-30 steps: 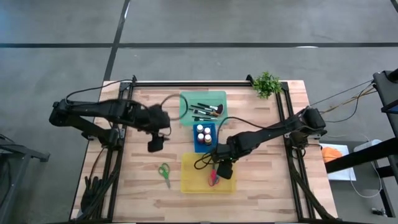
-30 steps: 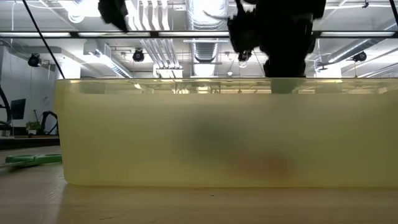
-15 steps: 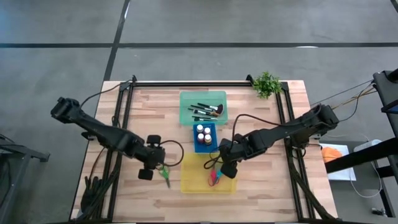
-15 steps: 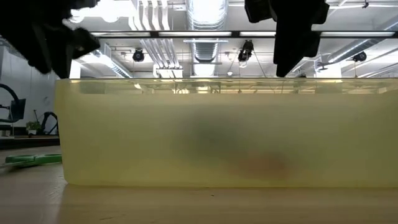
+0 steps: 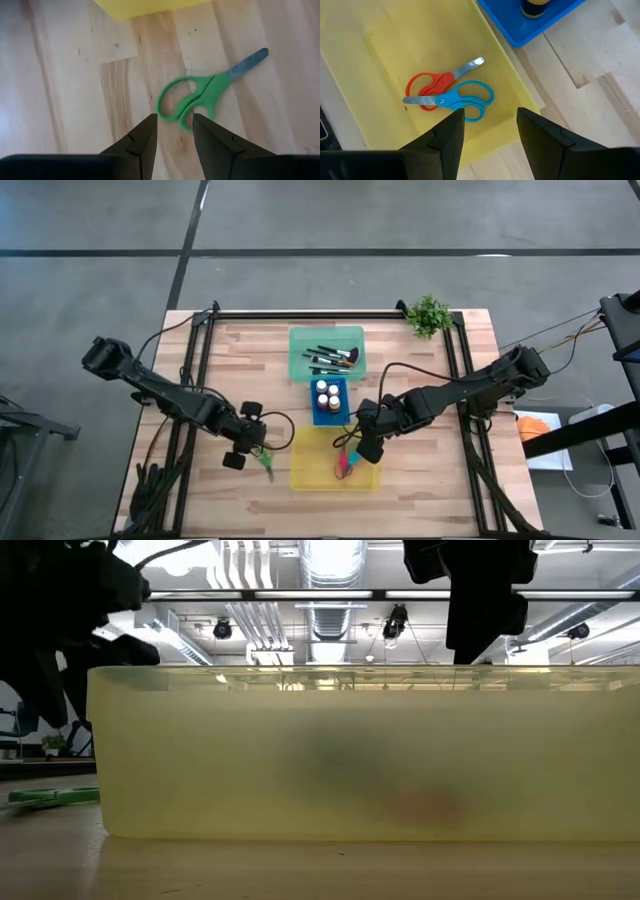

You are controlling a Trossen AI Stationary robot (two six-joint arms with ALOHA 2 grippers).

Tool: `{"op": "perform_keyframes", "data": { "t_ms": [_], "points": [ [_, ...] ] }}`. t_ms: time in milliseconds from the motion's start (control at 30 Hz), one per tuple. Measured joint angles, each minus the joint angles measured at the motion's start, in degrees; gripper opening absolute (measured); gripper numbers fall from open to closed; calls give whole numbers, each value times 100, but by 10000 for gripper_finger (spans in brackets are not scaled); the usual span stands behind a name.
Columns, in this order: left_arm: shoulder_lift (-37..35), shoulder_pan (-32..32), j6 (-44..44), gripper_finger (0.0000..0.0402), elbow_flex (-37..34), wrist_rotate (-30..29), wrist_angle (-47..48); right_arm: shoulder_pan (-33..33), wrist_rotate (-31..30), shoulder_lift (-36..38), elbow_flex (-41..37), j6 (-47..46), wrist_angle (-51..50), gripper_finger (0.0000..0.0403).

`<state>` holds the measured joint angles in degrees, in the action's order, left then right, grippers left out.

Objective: Pick & Place Paint Supplies
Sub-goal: Put the green scissors into the yellow bin

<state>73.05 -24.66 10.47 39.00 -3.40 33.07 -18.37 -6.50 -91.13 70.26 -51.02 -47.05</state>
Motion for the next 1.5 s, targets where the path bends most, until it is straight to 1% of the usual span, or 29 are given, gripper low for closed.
{"op": "perform_keyframes", "data": {
  "t_ms": [200,433,767,833,900,1100,1333,1500],
  "points": [
    [460,262,-127,130,-22,32,-346,-29,-101,2,0,-141,80,180],
    [1124,312,-434,130,149,72,-481,-67,-119,2,0,-217,77,180],
    [1588,322,-472,127,154,166,-645,-114,-118,2,0,-212,72,180],
    [1673,322,-471,118,171,175,-648,-116,-116,2,0,-210,68,180],
    [1754,320,-471,100,178,178,-643,-116,-116,2,0,-202,62,180],
    [1857,322,-465,17,197,346,-666,-129,-116,2,0,-217,55,180],
    [1668,329,-448,8,159,431,-670,-129,-116,0,0,-238,57,180],
    [1375,328,-230,7,127,833,-511,-147,-114,0,0,-258,62,180]
  ]
}}
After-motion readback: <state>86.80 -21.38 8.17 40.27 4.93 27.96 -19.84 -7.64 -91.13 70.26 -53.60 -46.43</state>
